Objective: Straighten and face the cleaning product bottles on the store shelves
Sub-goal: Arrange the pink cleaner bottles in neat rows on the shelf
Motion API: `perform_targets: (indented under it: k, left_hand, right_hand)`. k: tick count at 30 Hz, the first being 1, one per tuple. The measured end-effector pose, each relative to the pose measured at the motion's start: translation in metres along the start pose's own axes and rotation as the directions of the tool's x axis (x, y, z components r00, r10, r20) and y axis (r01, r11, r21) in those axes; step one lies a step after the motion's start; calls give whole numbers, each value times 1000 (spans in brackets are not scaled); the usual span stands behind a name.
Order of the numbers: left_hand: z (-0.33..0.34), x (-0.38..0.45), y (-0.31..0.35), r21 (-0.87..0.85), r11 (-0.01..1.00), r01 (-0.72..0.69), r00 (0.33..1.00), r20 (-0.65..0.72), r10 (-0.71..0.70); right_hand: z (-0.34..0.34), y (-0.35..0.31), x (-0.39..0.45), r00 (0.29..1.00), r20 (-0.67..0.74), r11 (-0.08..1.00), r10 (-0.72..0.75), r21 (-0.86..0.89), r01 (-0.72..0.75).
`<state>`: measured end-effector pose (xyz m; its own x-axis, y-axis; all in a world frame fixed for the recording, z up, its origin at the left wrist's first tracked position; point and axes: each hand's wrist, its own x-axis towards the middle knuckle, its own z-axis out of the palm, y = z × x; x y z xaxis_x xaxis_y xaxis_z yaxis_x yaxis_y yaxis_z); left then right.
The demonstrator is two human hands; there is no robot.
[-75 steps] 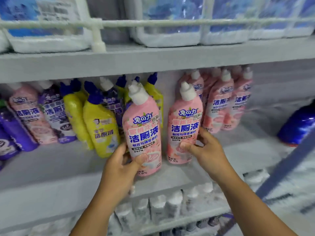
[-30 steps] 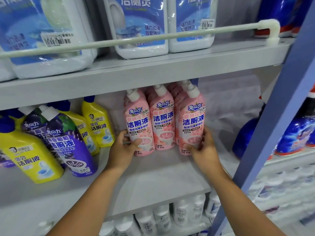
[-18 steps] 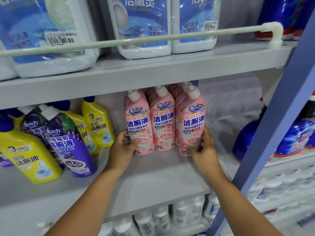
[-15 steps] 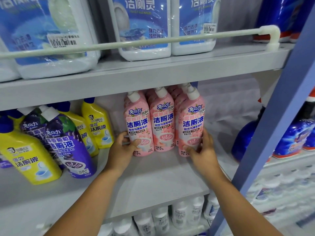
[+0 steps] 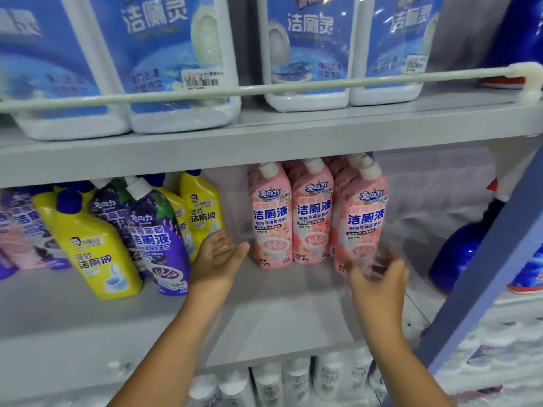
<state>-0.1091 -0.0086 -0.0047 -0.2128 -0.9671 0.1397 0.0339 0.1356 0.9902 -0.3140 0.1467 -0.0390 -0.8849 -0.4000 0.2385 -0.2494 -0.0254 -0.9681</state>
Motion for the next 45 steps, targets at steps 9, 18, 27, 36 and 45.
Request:
perform_targets:
  k: [9,18,27,36,45]
  left_hand:
    - [-116,-34,18,-49,998,-26,970,-242,14]
    - [-256,-29,14,45,999,14,881,-472,9]
    - [-378,30,0,-55,998,16,883,-469,-40]
    - [-443,113,24,51,995,-89,956,-276,100]
    - [-433,203,74,322,901,-291,895,-242,376]
  right_hand:
    - [114,-63,-89,833,547,966,-85,250,-65]
    - [220,-96,-175,621,772,967,-136,240,-87]
    - [334,-125,-249,632,771,968,-79,210,-134]
    - [409,-158,-282,735,674,979,-73,190,-77]
    - [423,-174,-300,779,625,983,-51,168,-71]
